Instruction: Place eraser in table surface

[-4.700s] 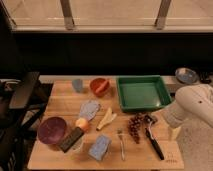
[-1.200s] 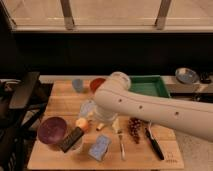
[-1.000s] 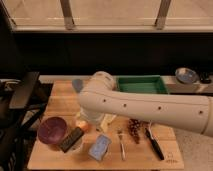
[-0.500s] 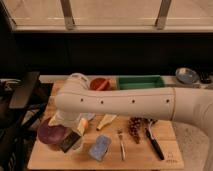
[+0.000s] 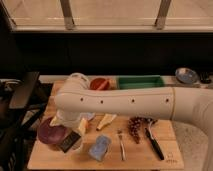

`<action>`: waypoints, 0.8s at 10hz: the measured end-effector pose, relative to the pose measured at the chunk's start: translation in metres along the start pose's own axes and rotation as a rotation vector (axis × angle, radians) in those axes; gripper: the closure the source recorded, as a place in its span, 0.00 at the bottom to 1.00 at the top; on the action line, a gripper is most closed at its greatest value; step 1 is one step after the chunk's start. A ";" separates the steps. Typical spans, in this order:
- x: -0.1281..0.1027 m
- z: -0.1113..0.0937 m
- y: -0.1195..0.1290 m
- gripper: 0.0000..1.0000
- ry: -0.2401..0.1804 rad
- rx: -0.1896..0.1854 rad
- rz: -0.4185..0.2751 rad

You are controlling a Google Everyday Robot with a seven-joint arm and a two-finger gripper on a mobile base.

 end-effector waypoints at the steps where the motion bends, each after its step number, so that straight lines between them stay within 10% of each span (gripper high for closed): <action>1: 0.002 0.010 0.009 0.20 -0.014 -0.009 0.027; 8: 0.003 0.068 0.032 0.20 -0.114 -0.057 0.125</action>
